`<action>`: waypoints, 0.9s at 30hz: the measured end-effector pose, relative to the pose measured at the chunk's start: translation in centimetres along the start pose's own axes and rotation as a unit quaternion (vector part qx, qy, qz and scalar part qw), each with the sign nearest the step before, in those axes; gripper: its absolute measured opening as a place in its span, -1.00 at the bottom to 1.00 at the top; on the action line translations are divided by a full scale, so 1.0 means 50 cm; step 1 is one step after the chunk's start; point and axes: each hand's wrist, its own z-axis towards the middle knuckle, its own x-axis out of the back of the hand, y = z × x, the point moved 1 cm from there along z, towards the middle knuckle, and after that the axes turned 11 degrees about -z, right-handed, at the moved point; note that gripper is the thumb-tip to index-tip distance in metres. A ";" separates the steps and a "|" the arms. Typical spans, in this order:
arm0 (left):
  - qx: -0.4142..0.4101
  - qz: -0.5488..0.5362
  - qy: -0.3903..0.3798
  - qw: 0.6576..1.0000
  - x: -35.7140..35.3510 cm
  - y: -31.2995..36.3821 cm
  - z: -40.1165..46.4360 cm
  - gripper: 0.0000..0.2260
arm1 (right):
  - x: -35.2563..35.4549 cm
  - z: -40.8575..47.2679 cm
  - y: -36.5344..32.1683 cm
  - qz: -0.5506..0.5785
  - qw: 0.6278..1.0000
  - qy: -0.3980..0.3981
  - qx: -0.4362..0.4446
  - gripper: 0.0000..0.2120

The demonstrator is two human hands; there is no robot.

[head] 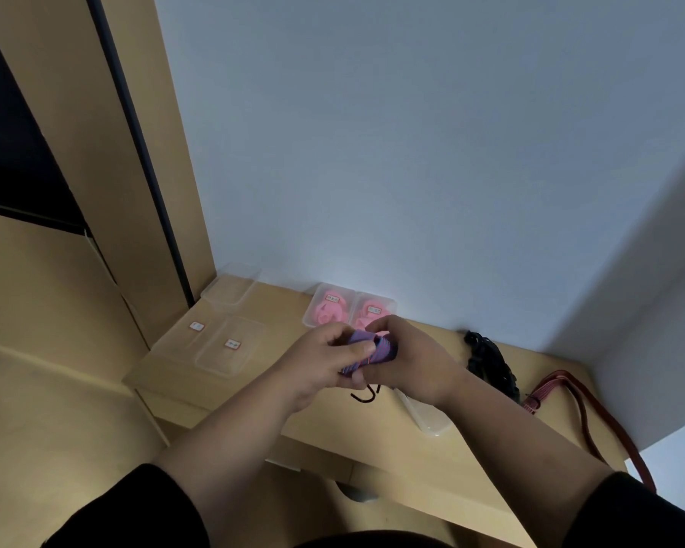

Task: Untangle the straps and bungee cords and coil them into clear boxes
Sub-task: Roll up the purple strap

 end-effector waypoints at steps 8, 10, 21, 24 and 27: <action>-0.029 -0.147 0.036 0.988 -0.007 0.007 -0.006 -0.62 | -0.024 -0.012 0.022 0.175 0.980 0.069 0.069 -0.72; -0.040 -0.133 0.034 0.990 -0.009 0.006 -0.008 -0.64 | -0.026 -0.013 0.026 0.180 0.979 0.077 0.065 -0.74; -0.005 -0.064 -0.034 0.997 -0.014 0.016 -0.023 -0.84 | -0.026 -0.021 0.019 0.196 0.980 0.005 0.040 -0.79; -0.007 -0.111 0.010 0.994 -0.018 0.005 -0.025 -0.88 | -0.037 -0.036 0.023 0.273 0.961 0.016 0.040 -0.76; 0.011 -0.182 0.059 0.982 -0.013 0.004 -0.021 -0.94 | -0.035 -0.050 0.038 0.286 0.955 0.045 0.063 -0.65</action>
